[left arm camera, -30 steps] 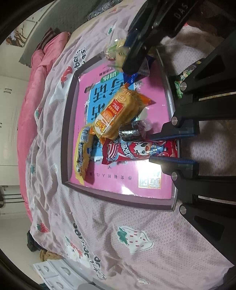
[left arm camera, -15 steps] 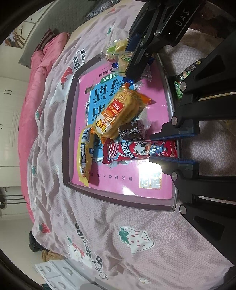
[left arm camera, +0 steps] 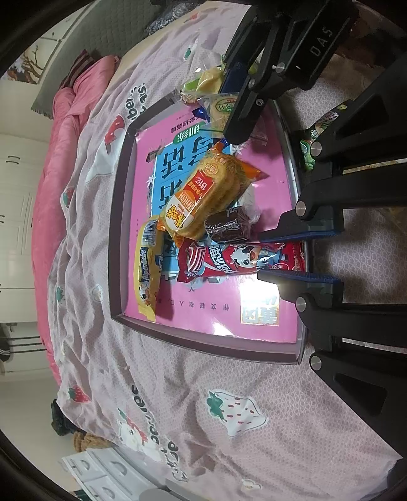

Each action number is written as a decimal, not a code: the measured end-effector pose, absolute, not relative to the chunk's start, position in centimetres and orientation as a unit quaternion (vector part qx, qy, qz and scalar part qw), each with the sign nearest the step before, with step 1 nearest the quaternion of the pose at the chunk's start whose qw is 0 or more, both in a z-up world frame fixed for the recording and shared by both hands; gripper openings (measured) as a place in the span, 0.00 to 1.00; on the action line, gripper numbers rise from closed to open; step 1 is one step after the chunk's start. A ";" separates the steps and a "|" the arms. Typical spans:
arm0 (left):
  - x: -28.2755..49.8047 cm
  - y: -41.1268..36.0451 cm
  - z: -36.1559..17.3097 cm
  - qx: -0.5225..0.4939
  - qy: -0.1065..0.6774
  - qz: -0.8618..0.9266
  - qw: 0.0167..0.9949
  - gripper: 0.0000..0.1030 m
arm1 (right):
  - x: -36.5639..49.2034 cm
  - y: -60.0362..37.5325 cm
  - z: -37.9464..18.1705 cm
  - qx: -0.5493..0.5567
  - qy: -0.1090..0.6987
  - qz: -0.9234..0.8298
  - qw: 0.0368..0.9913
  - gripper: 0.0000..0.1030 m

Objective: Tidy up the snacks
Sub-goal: 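Release the red candy bar in the tray with the left tool while the right tool drops the cake packet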

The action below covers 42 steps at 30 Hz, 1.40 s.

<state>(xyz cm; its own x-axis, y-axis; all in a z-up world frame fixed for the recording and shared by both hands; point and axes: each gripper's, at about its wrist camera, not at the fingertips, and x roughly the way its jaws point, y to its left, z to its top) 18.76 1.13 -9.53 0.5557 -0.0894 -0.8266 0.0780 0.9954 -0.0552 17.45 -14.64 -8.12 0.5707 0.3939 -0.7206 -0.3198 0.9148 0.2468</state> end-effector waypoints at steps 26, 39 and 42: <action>18.1 1.4 -8.7 0.010 0.461 -0.035 0.887 0.19 | 17.4 -15.6 -7.4 0.060 0.404 0.192 0.892 0.50; 17.6 1.7 -7.4 0.007 0.447 -0.039 0.893 0.37 | 16.8 -16.0 -6.1 0.060 0.379 0.189 0.904 0.57; 17.5 1.8 -7.0 0.006 0.442 -0.042 0.896 0.46 | 16.8 -16.0 -6.0 0.059 0.377 0.189 0.905 0.58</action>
<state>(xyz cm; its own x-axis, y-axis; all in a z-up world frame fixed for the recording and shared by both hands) 17.47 1.77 -7.04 0.6059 -0.0705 -0.7924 0.0802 0.9964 -0.0273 16.84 -15.97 -6.03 0.6438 0.3859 -0.6608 -0.2974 0.9218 0.2487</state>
